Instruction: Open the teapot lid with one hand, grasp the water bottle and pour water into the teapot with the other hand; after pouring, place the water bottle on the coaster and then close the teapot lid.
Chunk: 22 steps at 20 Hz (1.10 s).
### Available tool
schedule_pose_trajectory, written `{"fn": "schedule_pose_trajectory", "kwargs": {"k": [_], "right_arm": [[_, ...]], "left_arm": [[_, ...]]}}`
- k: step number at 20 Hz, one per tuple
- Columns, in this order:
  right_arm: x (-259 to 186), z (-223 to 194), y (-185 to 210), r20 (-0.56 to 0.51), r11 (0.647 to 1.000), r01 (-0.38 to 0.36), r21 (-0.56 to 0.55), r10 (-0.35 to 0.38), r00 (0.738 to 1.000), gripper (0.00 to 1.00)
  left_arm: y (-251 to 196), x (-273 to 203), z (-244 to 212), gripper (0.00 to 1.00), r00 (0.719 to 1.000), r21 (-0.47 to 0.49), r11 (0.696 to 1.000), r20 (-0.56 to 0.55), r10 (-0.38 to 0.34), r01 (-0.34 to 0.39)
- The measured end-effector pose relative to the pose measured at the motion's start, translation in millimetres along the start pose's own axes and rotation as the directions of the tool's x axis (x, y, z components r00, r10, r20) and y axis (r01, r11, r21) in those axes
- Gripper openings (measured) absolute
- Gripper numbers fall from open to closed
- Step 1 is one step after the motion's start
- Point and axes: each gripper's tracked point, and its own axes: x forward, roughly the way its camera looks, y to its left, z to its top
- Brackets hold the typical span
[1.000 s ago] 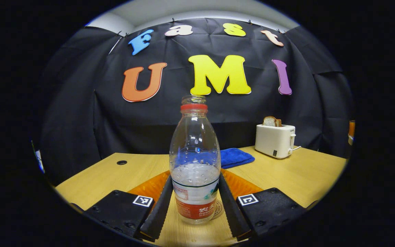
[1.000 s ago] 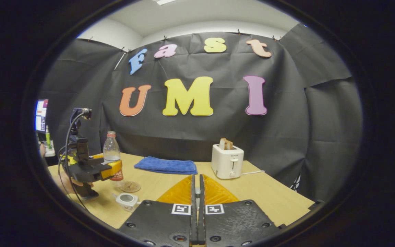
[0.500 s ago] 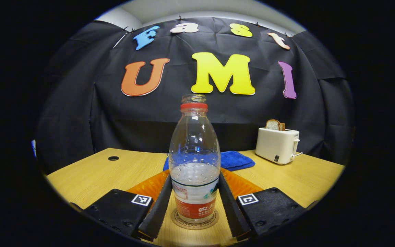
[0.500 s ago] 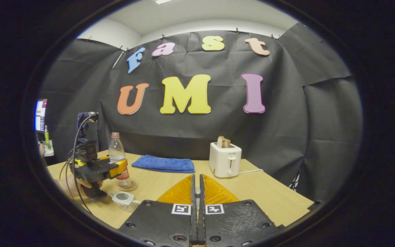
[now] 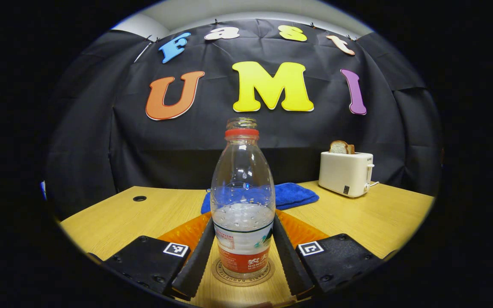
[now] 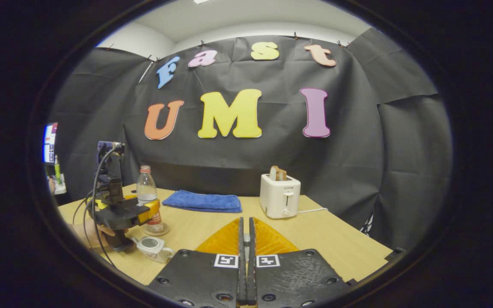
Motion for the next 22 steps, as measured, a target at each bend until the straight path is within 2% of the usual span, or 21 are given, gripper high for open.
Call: {"fn": "schedule_pose_trajectory", "kwargs": {"k": [4, 7, 12, 17, 22], "right_arm": [[1.3, -1.5, -0.6, -0.004, 1.000, 0.002, 0.002, -0.002, 1.000, 0.01], [2.4, -2.7, 0.0, -0.007, 1.000, 0.003, 0.000, -0.003, 1.000, 0.01], [1.7, -4.2, 3.1, -0.010, 1.000, 0.003, -0.007, -0.003, 1.000, 0.01], [-0.8, -5.3, 13.9, -0.009, 1.000, -0.011, -0.018, 0.011, 1.000, 0.01], [-3.9, -7.8, 35.9, -0.013, 0.998, -0.046, -0.035, 0.045, 0.999, 0.01]], "left_arm": [[-0.4, 1.1, 0.3, 0.79, 1.000, 0.037, 0.999, 0.015, 0.005, -0.006], [-0.3, -3.6, 2.7, 0.92, 1.000, 0.032, 0.999, 0.020, 0.006, -0.007], [-1.1, -18.1, 1.7, 0.98, 1.000, 0.005, 1.000, 0.003, -0.004, 0.004], [14.6, -52.4, 19.5, 0.98, 0.999, 0.012, 0.999, 0.029, 0.036, -0.036], [27.1, -106.4, 32.9, 0.98, 0.996, 0.056, 0.995, -0.011, 0.088, -0.087]]}}
